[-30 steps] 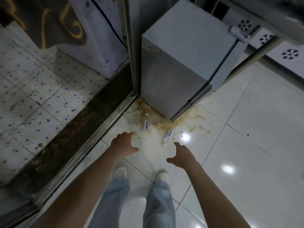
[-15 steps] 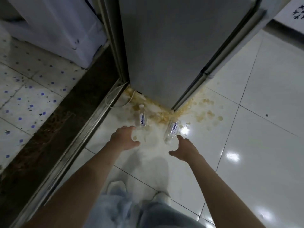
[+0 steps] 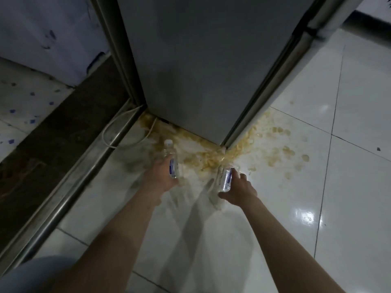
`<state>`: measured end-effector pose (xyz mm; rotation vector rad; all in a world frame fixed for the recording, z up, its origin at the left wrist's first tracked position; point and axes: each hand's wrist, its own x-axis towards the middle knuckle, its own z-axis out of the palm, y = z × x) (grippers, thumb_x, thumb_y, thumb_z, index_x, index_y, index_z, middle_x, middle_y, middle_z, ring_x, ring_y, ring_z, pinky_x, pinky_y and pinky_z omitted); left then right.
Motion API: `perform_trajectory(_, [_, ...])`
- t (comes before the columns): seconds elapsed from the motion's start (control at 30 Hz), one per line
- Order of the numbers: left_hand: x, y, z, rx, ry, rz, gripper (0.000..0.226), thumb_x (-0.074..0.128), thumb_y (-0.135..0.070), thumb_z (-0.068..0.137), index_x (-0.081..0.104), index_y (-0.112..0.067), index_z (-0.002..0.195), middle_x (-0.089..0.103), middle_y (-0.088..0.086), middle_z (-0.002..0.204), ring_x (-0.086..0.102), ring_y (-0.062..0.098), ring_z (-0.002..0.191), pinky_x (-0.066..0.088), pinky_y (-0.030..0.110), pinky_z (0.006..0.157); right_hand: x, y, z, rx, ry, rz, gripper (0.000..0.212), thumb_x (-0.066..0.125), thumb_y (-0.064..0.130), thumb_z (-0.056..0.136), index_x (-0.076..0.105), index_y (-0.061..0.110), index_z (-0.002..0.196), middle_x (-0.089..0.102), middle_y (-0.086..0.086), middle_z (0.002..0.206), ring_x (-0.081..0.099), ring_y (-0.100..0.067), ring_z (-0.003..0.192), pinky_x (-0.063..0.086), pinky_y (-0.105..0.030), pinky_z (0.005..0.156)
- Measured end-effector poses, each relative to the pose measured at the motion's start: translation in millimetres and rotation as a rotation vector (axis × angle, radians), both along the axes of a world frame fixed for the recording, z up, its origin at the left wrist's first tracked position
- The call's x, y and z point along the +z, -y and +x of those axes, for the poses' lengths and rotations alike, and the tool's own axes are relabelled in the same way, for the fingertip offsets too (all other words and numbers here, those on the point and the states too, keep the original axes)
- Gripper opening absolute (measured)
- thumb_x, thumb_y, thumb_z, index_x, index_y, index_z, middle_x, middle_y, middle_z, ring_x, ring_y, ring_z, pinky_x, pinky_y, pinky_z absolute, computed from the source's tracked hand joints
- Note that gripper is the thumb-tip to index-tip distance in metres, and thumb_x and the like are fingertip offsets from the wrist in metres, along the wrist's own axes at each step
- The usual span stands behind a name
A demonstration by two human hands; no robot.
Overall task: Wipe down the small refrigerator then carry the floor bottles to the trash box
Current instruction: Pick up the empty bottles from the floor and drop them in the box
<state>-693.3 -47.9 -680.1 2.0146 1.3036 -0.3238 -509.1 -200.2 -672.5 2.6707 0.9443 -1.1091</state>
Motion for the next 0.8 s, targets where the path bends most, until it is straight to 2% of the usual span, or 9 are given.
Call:
perform_trajectory(0.2, [-46.5,-4.4,21.6,0.079,-0.028,0.111,0.077,0.066,-0.045,0.069,0.027,-0.034,0.135,0.053,0.010,0.123,0.055,0.030,0.107,0.051,0.043,0.088,-46.1,-5.5,10.0,-0.015,0.067,0.004,0.104,0.069,0.051,0.075,0.001,0.022,0.148,0.025,-0.009,0.145,0.040,-0.031,0.127,0.044,-0.044,0.095])
perform_trajectory(0.27, [-54.1,-5.0,26.8,0.099,-0.045,0.107,0.079,0.068,-0.045,0.072,0.024,-0.033,0.137,0.051,0.011,0.125,0.053,0.031,0.110,0.049,0.044,0.089,-57.4,-5.9,11.3,-0.045,0.080,0.016,0.106,0.069,0.050,0.076,-0.003,0.021,0.149,0.022,-0.010,0.147,0.042,-0.033,0.125,0.044,-0.042,0.093])
perform_trajectory(0.37, [-62.9,-5.8,31.7,0.134,-0.091,0.127,0.081,0.066,-0.041,0.080,0.017,-0.028,0.143,0.050,0.013,0.128,0.053,0.032,0.113,0.048,0.038,0.087,-68.1,-6.5,7.5,-0.106,0.097,0.056,0.105,0.068,0.047,0.078,-0.006,0.021,0.148,0.020,-0.011,0.148,0.049,-0.035,0.119,0.045,-0.039,0.087])
perform_trajectory(0.43, [-65.5,-5.7,34.6,0.162,-0.105,0.134,0.082,0.064,-0.039,0.083,0.013,-0.025,0.145,0.051,0.014,0.128,0.054,0.033,0.112,0.047,0.036,0.081,-73.3,-7.4,2.9,-0.121,0.097,0.086,0.104,0.067,0.045,0.080,-0.008,0.021,0.148,0.021,-0.013,0.147,0.054,-0.035,0.114,0.046,-0.036,0.080])
perform_trajectory(0.53, [-65.9,-5.4,38.5,0.187,-0.111,0.128,0.081,0.065,-0.037,0.083,0.013,-0.024,0.146,0.053,0.014,0.126,0.056,0.033,0.112,0.048,0.037,0.081,-78.1,-8.8,-1.5,-0.123,0.106,0.112,0.104,0.066,0.044,0.081,-0.011,0.022,0.148,0.022,-0.015,0.145,0.057,-0.035,0.109,0.042,-0.033,0.070])
perform_trajectory(0.7, [-62.2,-4.2,37.0,0.210,-0.103,0.124,0.085,0.069,-0.026,0.081,0.015,-0.021,0.147,0.053,0.016,0.127,0.056,0.034,0.112,0.048,0.037,0.084,-77.2,-7.8,-2.3,-0.148,0.095,0.139,0.103,0.068,0.038,0.080,-0.008,0.024,0.148,0.025,-0.015,0.143,0.058,-0.035,0.105,0.043,-0.032,0.068])
perform_trajectory(0.8, [-56.4,-5.7,33.1,0.193,-0.082,0.128,0.080,0.068,-0.020,0.079,0.021,-0.021,0.144,0.056,0.016,0.122,0.057,0.034,0.109,0.048,0.038,0.085,-71.4,-6.8,-0.9,-0.152,0.074,0.154,0.104,0.068,0.035,0.079,-0.008,0.025,0.149,0.029,-0.012,0.141,0.058,-0.034,0.105,0.042,-0.031,0.068])
